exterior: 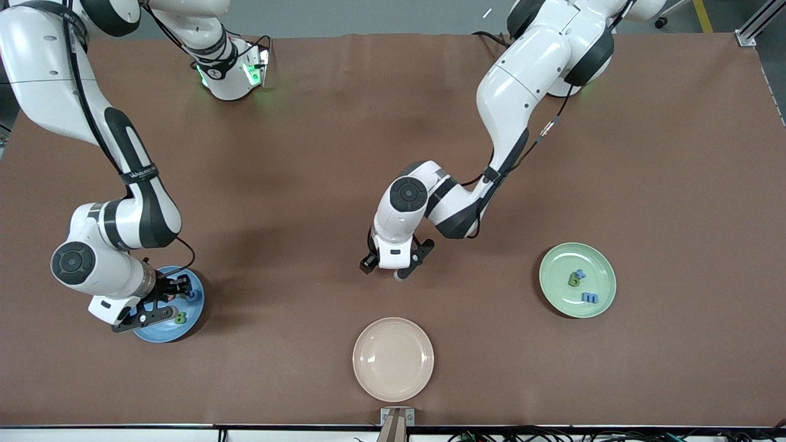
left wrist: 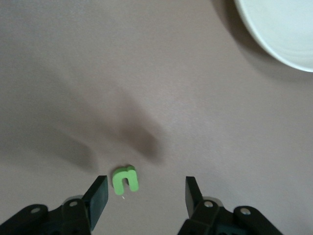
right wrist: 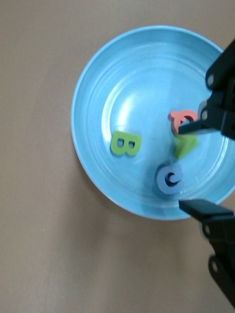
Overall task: Sort uppercase to blue plate, lowercase to green plate
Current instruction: 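Drop the N on the blue plate while the left gripper grasps u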
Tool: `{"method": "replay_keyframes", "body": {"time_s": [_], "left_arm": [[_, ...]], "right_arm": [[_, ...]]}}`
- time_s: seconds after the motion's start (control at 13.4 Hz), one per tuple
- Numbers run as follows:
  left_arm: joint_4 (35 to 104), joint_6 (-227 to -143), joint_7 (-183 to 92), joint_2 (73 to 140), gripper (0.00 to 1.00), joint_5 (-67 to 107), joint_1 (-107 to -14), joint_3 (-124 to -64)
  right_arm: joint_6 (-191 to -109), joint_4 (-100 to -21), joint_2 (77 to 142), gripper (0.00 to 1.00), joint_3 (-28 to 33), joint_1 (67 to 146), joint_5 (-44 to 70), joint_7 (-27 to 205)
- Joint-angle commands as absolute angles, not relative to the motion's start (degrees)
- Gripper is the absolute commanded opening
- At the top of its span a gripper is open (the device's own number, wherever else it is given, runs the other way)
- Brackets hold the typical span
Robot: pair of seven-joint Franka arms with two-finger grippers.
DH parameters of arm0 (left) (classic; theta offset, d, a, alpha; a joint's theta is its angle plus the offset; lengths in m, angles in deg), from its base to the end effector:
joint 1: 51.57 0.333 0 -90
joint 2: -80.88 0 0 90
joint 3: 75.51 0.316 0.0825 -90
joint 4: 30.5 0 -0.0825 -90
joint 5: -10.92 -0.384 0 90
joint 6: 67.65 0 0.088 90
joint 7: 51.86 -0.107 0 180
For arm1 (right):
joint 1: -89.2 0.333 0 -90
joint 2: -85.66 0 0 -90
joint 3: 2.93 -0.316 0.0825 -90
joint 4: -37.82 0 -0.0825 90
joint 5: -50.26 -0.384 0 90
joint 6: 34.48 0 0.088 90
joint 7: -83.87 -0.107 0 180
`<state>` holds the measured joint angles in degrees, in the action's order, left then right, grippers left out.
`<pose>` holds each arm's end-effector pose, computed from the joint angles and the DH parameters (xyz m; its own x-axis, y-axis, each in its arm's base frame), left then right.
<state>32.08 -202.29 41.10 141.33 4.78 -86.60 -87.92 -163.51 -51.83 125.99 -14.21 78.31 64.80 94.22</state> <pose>0.5798 -0.5396 0.2001 0.6603 0.7431 -0.1083 0.7456 -0.6315 0.2129 0.7021 -0.0221 0.2359 0.9548 0.2968 -0.0149 0.2971 -0.9524 0.0683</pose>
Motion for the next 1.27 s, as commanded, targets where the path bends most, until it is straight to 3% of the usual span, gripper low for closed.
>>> {"method": "replay_keyframes", "body": {"time_s": [0.0, 0.22, 0.37, 0.45, 0.67, 1.2], "left_arm": [[29.1, -199.2, 41.2, 142.9, 0.71, 5.9, -88.7, -86.3], [28.9, -199.0, 41.2, 143.9, 0.69, 6.0, -88.8, -86.3], [28.6, -199.0, 41.2, 144.5, 0.67, 5.9, -88.9, -86.2], [28.5, -199.3, 41.2, 144.7, 0.67, 5.9, -88.9, -86.2], [27.7, -200.0, 41.2, 145.3, 0.66, 5.9, -88.9, -86.2], [27.7, -200.3, 41.2, 145.6, 0.56, 5.9, -88.9, -86.2]], "right_arm": [[-164.0, -52.2, 125.4, 0.74, -15.0, 77.1, 66.0, 94.0], [-163.8, -50.4, 125.1, 0.77, -15.1, 76.8, 65.8, 93.6], [-162.5, -49.0, 124.2, 0.96, -15.3, 76.6, 65.1, 93.5], [-159.7, -49.0, 121.6, 1.0, -15.4, 76.5, 64.9, 93.5], [-151.4, -49.0, 114.9, 1.0, -15.6, 76.7, 63.8, 92.9], [-145.3, -49.4, 102.8, 1.0, -15.2, 78.6, 57.3, 92.9]]}}
